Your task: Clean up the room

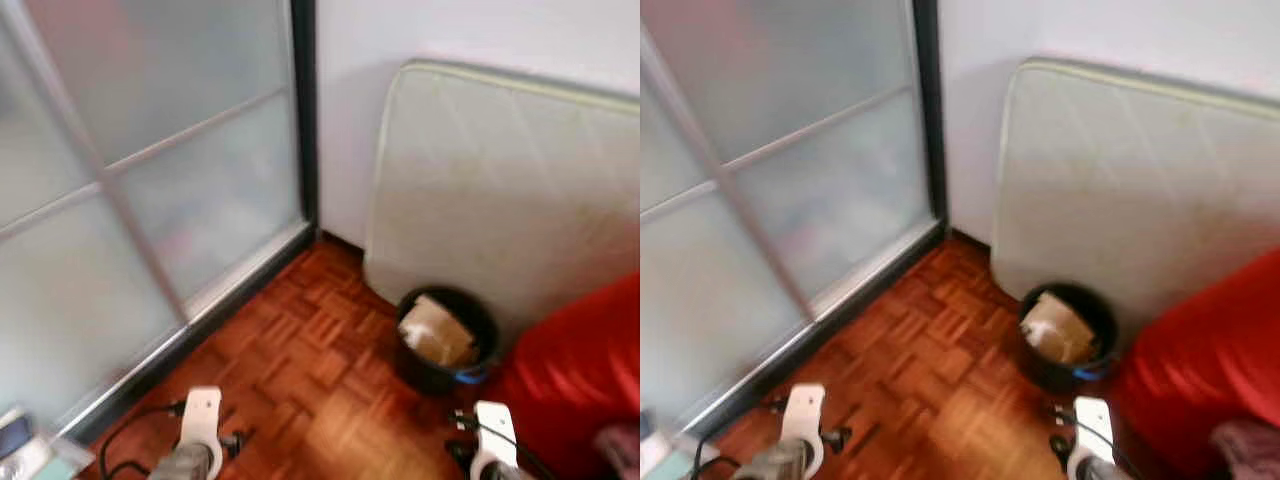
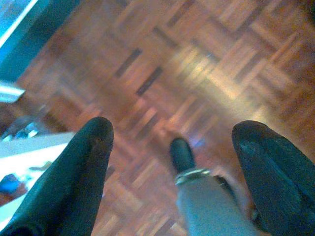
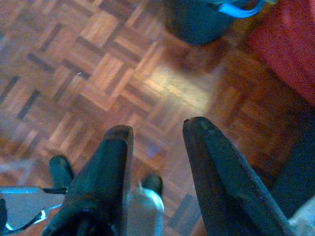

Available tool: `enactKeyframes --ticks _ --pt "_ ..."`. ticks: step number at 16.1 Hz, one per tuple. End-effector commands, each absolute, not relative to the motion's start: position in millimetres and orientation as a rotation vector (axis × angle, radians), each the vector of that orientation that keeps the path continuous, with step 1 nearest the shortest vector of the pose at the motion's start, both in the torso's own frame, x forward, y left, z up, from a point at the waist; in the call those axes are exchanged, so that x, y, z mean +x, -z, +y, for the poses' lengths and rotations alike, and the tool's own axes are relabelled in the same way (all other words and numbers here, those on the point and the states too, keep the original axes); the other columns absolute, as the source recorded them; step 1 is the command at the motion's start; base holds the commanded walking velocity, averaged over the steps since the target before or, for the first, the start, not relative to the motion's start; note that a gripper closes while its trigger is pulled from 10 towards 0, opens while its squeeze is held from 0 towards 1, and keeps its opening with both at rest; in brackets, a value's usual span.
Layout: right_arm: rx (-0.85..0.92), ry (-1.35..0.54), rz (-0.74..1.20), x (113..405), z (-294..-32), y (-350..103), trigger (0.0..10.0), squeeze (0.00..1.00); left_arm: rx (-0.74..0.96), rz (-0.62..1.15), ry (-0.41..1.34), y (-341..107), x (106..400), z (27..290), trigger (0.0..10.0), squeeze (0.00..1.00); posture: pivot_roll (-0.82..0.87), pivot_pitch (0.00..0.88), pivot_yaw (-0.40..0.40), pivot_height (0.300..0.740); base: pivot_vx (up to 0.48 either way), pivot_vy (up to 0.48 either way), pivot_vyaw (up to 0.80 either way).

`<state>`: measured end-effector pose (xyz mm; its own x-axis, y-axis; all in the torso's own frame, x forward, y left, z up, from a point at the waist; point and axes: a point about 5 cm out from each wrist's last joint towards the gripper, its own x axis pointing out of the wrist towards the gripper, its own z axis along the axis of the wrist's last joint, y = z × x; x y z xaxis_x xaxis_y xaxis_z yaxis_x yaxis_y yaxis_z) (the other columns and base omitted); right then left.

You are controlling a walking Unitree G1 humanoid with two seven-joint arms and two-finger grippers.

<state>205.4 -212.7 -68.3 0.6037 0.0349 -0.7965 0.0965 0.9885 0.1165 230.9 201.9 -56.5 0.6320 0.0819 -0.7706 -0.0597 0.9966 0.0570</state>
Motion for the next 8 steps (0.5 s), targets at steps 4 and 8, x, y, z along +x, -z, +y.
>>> enactKeyframes --ticks 4,8 --pt "0.147 0.049 0.947 199.9 -217.3 70.6 10.0 0.00 0.021 0.907 -0.073 60.3 226.4 197.4 10.0 0.00 -0.02 0.050 0.020 0.740 0.000 0.000 -0.78" --pt "0.145 0.047 0.953 198.8 -217.1 71.2 10.0 0.00 0.023 0.906 -0.073 60.7 225.8 197.6 10.0 0.00 -0.02 0.039 0.021 0.740 0.000 0.000 -0.78"
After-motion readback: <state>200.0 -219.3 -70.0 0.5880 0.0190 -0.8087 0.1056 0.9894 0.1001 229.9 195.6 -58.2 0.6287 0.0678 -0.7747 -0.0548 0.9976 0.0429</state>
